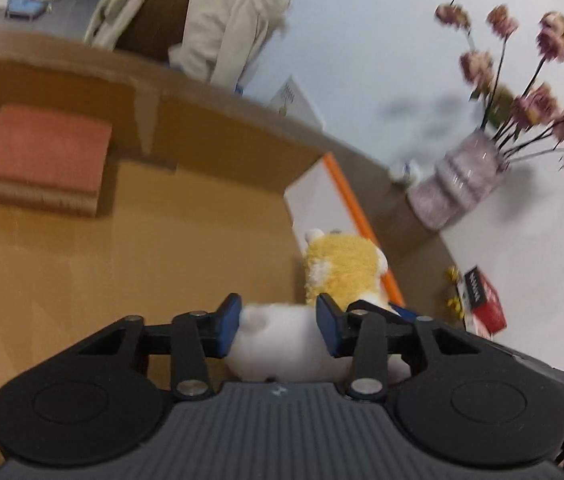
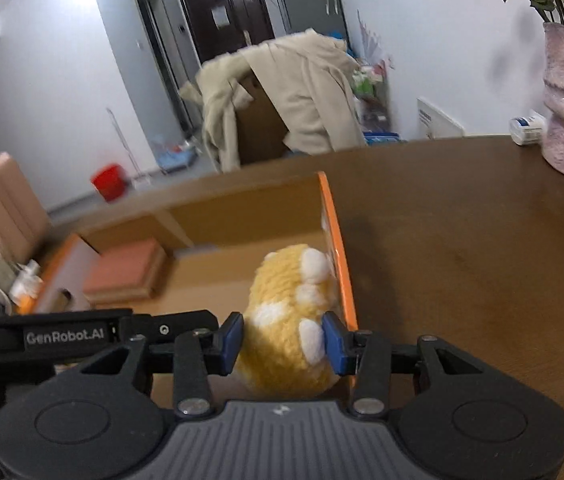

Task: Organize soft objects
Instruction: 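Carry the plush sheep into the box and open both grippers, then close both grippers on the purple knit cloth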

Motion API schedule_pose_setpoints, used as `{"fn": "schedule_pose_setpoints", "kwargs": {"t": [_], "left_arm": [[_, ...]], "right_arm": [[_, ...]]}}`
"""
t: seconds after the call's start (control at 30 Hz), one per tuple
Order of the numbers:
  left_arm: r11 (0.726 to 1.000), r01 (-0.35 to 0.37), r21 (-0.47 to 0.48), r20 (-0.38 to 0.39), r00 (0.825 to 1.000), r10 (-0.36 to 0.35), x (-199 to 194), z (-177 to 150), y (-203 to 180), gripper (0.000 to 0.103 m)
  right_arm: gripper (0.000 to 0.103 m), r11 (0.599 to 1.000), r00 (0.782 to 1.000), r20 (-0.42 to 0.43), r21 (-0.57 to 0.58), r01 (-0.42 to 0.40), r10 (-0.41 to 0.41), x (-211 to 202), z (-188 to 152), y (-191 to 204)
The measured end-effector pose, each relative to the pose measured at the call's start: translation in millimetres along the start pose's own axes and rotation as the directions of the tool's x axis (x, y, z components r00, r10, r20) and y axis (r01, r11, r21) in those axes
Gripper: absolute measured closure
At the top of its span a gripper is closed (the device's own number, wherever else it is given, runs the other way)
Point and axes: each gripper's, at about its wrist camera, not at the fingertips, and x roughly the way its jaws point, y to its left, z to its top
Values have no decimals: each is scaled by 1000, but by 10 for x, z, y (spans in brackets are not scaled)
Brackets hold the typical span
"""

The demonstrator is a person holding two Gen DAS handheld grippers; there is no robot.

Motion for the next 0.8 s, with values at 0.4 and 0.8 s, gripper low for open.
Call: {"fn": "schedule_pose_setpoints", "kwargs": {"t": [0.4, 0.8], "left_arm": [[985, -72, 154, 176, 983, 44, -1125, -151, -377, 33], [914, -279, 295, 452, 883, 124, -2571, -1050, -902, 12]], "right_arm": [[53, 988, 992, 126, -153, -7, 26, -733, -65, 215], [39, 964, 932, 321, -254, -85, 167, -2194, -588, 146]]}}
